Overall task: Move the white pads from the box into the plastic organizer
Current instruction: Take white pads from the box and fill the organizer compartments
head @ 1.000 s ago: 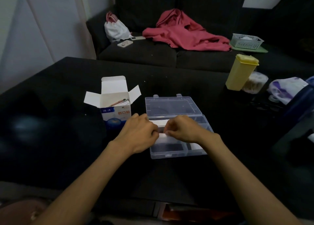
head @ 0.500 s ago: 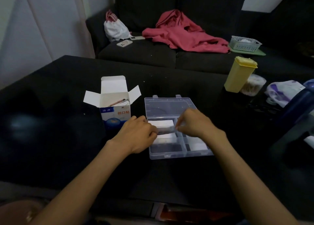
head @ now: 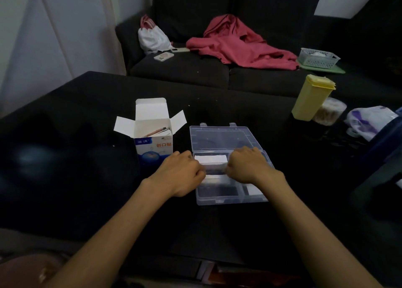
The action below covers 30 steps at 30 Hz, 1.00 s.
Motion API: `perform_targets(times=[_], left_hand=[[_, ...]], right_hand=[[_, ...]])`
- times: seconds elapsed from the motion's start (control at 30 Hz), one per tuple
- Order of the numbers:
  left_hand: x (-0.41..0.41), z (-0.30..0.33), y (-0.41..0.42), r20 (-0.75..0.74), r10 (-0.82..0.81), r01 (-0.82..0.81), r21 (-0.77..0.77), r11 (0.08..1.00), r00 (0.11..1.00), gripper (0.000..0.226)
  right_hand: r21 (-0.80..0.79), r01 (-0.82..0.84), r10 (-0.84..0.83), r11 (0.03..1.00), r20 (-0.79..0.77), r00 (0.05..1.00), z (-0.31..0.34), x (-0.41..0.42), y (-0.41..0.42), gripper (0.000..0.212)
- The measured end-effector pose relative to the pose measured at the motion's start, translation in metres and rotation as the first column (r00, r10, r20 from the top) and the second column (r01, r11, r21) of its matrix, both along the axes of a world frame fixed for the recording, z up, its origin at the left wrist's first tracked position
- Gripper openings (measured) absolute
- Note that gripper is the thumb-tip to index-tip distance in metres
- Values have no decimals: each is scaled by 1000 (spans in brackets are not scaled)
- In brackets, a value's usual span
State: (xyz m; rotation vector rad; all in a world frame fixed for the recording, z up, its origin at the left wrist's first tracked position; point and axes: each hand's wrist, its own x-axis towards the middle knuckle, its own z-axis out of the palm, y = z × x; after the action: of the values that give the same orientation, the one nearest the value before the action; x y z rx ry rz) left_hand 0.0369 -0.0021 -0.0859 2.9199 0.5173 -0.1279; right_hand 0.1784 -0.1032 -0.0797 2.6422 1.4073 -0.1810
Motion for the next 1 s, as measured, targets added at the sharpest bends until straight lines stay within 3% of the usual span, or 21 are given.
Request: perform_targets(times=[0.2,0.37,0.5,0.63,0.73,0.8,0.9,1.0], left_hand=[[0,-1,1,9,12,-12,-1,1000,1000,37],[0,1,-1,-3,15,-16,-19,1000,1000,36],[-5,5,1,39,10,-8,-46,999,999,33],[-13,24,10,245,86,-63,-97,993,966,27],[-26,48,23,514,277,-261,-106,960,812,23],[-37,56,37,591,365,-398,-79,914,720,22],[-51,50,62,451,476,-498,-78,863,755,30],[-58,37,80,301,534,-517,-138,844,790,34]], right_hand=[[201,41,-32,979,-48,998,-3,10,-4,16],[92,76,-63,993,-131,989,-11,11,-3,22],[103,84,-61,991,-210,976,-8,14,-4,17],[242,111,-36,964,-296,955,20,13,-7,13],[387,73,78,919,-359,930,48,1,-5,9],[466,19,167,884,-355,920,64,-15,5,13],[519,-65,255,853,-305,918,82,-34,37,25],[467,-178,312,866,-229,922,93,-41,82,25]])
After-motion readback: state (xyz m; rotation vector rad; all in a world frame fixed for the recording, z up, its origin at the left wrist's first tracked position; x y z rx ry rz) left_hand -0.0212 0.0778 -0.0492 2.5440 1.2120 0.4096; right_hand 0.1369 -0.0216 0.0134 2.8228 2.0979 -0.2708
